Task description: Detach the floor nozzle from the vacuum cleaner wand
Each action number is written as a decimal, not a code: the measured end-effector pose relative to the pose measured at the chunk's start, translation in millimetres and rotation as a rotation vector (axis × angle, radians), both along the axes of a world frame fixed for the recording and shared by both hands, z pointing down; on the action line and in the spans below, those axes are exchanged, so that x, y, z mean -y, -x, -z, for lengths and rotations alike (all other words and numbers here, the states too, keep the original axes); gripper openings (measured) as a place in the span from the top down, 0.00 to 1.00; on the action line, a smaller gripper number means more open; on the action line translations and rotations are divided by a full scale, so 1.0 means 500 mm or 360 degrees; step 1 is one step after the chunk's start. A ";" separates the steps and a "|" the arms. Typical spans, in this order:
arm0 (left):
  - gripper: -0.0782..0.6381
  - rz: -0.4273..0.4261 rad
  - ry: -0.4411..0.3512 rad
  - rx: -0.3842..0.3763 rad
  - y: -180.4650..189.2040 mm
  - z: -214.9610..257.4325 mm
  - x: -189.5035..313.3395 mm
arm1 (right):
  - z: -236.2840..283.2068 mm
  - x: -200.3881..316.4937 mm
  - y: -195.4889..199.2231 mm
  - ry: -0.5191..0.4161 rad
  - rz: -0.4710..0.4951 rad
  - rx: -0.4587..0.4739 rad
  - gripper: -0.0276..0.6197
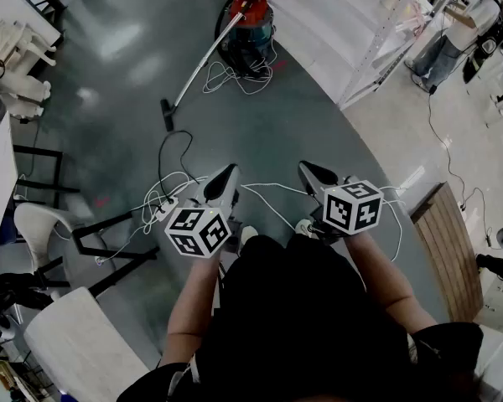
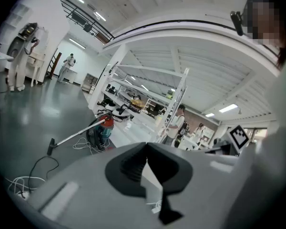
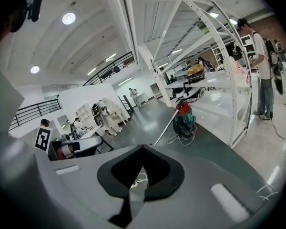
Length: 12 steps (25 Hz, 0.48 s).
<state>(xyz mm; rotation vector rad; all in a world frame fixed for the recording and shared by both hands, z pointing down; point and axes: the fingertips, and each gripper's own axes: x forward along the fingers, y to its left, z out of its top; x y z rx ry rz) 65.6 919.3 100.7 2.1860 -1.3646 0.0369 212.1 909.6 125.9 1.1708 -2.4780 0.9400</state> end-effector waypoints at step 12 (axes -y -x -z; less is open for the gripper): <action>0.88 0.0024 -0.0009 0.0000 0.020 0.007 0.017 | 0.016 0.018 0.022 -0.0046 0.0009 -0.0040 0.97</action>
